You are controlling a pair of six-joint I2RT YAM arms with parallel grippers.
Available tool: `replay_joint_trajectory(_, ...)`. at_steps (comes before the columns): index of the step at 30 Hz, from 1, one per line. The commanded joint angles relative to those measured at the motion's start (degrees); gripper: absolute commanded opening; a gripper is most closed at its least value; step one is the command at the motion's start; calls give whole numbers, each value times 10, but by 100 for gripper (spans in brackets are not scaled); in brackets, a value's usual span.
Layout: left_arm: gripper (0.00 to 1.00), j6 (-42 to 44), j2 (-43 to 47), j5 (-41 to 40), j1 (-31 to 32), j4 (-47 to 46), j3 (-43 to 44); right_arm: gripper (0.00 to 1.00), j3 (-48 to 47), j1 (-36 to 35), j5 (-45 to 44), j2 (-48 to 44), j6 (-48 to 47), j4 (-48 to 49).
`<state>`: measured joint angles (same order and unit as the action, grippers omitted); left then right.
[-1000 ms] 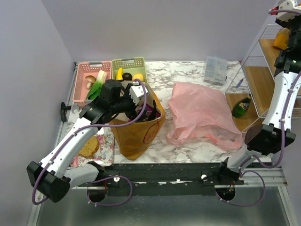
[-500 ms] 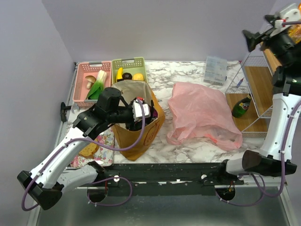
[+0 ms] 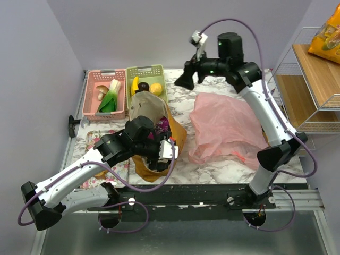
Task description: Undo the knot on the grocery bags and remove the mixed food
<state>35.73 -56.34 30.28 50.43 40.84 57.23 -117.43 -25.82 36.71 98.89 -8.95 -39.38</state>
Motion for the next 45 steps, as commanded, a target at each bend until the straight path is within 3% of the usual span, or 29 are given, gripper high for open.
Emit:
replay_joint_trajectory(1, 81, 9, -5, -29, 14, 8, 2, 87, -83, -87, -36, 41, 33, -55)
replay_joint_trajectory(7, 81, -31, 6, -38, 15, 19, 0, 87, -97, -174, -98, 86, -17, -108)
replay_joint_trajectory(13, 84, -52, 23, -59, 14, 27, 0, 82, 1, -209, -243, 67, -76, -92)
replay_joint_trajectory(15, 84, -56, 33, -57, 11, 37, 2, 71, 33, -209, -254, 51, -91, -86)
replay_joint_trajectory(18, 84, -79, 54, -37, -17, 37, 5, 36, 67, -208, -231, 28, -100, -91)
replay_joint_trajectory(21, 82, -102, 70, 19, -93, 30, 24, 2, 113, -209, -196, -2, -106, -77)
replay_joint_trajectory(23, 80, -97, 74, 27, -122, 23, 33, 1, 157, -208, -180, -31, -103, -36)
replay_joint_trajectory(28, 70, -23, 60, -30, -123, 39, 33, 1, 252, -209, -158, -111, -73, 86)
replay_joint_trajectory(32, 69, 29, 69, -56, -75, 68, 4, 1, 326, -209, -158, -165, -96, 119)
replay_joint_trajectory(33, 69, 37, 76, -57, -57, 68, -6, 8, 325, -208, -175, -166, -97, 114)
replay_joint_trajectory(35, 70, 43, 87, -54, -26, 66, -21, 43, 298, -208, -211, -154, -84, 101)
replay_joint_trajectory(37, 70, 39, 88, -56, -6, 64, -27, 64, 245, -208, -243, -133, -70, 86)
replay_joint_trajectory(45, 70, 39, 53, -69, 26, 48, -14, 91, 106, -209, -296, -27, -66, 24)
